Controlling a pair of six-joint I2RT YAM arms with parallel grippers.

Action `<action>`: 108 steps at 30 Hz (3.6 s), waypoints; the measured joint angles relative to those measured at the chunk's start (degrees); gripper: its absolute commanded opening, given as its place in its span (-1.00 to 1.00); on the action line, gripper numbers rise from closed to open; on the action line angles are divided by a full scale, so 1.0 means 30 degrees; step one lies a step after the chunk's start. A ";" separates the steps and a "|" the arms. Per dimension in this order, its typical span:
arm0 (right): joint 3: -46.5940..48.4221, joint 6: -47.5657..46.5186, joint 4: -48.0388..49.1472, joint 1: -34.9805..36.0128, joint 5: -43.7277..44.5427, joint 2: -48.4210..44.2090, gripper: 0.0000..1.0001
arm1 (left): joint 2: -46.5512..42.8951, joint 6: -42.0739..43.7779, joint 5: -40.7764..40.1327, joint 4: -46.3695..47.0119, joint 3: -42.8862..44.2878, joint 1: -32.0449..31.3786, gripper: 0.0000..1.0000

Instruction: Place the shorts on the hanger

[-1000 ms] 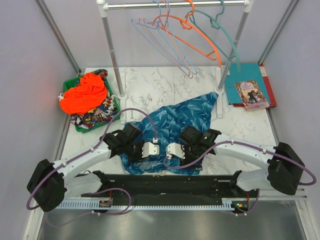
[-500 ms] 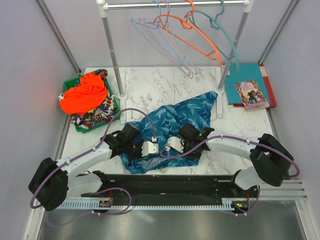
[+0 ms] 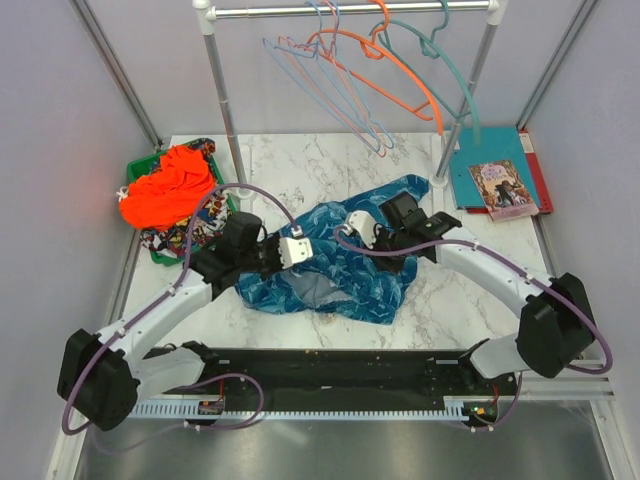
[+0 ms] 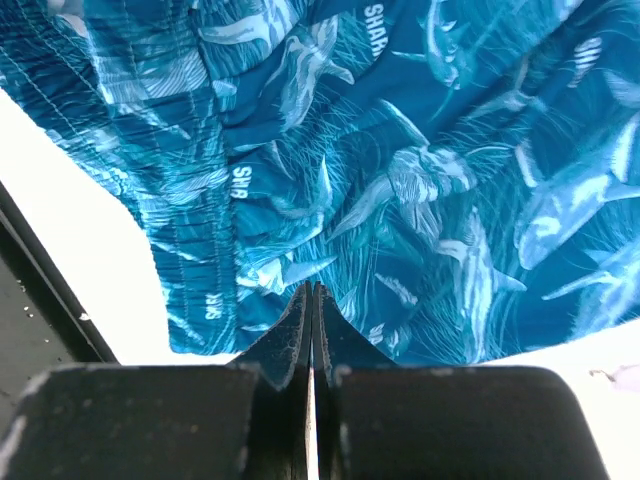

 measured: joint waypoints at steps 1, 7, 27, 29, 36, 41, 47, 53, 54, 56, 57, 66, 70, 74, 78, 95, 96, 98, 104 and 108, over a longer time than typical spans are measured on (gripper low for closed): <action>0.0058 0.0022 0.0015 0.0022 -0.0146 0.0138 -1.00 | 0.0160 0.0036 -0.0029 0.0022 0.0000 -0.0015 -0.97; 0.0189 0.0678 -0.0109 -0.0117 -0.0546 0.2259 0.09 | 0.2892 0.0262 -0.1056 0.0452 -0.0561 -0.0066 -0.44; 1.3223 0.2302 -0.4160 -0.0175 -0.2550 -0.2725 0.56 | -0.3031 -0.6069 0.3089 -0.2353 0.7286 0.0160 0.63; 1.4819 0.3198 -0.3432 -0.0168 -0.2033 -0.2426 0.47 | -0.3330 -0.6943 0.3402 -0.2208 0.7708 0.0299 0.64; 1.9241 0.6069 -0.0495 -0.0175 0.0058 0.1341 0.33 | -0.3016 -0.9311 0.3585 -0.1967 0.8065 0.1290 0.68; 2.0546 0.7308 0.0809 -0.0197 0.1239 0.4619 0.26 | -0.3075 -1.1038 0.4102 -0.1275 0.8065 0.2142 0.68; 2.2010 0.7941 0.1413 -0.0211 0.2492 0.7198 0.23 | -0.3621 -1.2145 0.4517 -0.0539 0.8065 0.2710 0.68; 2.3095 0.8000 0.2186 -0.0226 0.3504 0.7861 0.24 | -0.4211 -1.2466 0.4677 -0.0357 0.8065 0.2725 0.69; 2.3219 0.8000 0.2251 -0.0226 0.3694 0.7868 0.25 | -0.4255 -1.2488 0.4743 -0.0270 0.8043 0.2725 0.69; 2.3365 0.8000 0.2506 -0.0226 0.4022 0.7876 0.25 | -0.4299 -1.2495 0.4874 -0.0131 0.8007 0.2725 0.69; 2.3365 0.7992 0.2667 -0.0226 0.4116 0.7876 0.25 | -0.4320 -1.2495 0.4889 -0.0109 0.7992 0.2725 0.69; 2.3358 0.7919 0.3242 -0.0226 0.4306 0.8378 0.23 | -0.4379 -1.2495 0.4889 -0.0066 0.7774 0.2725 0.70; 2.2921 0.7766 0.3854 -0.0226 0.4656 0.8429 0.22 | -0.4437 -1.2488 0.4896 -0.0058 0.7774 0.2725 0.70; 2.2440 0.7563 0.4371 -0.0226 0.5180 0.8466 0.19 | -0.4459 -1.2488 0.4896 -0.0058 0.7774 0.2725 0.70; 2.2148 0.7220 0.4634 -0.0226 0.5763 0.8604 0.18 | -0.4495 -1.2488 0.4940 0.0015 0.7592 0.2725 0.70; 2.1165 0.6856 0.4954 -0.0226 0.6353 0.9355 -0.90 | -0.4823 -1.2495 0.5049 0.0022 0.6907 0.2725 0.70; 2.1165 0.6776 0.4976 -0.0226 0.6331 0.9355 -1.00 | -0.4823 -1.2495 0.5056 0.0029 0.6900 0.2725 0.71; 2.1165 0.6863 0.5005 -0.0226 0.6266 0.9355 -1.00 | -0.4823 -1.2495 0.5056 0.0080 0.6870 0.2725 0.71; 2.1165 0.6907 0.5289 -0.0240 0.5661 0.9311 -1.00 | -0.4816 -1.2575 0.5231 0.0306 0.6666 0.2725 0.71; 2.1165 0.7053 0.5472 -0.0262 0.5078 0.9100 -1.00 | -0.4816 -1.2626 0.5421 0.0313 0.6462 0.2725 0.71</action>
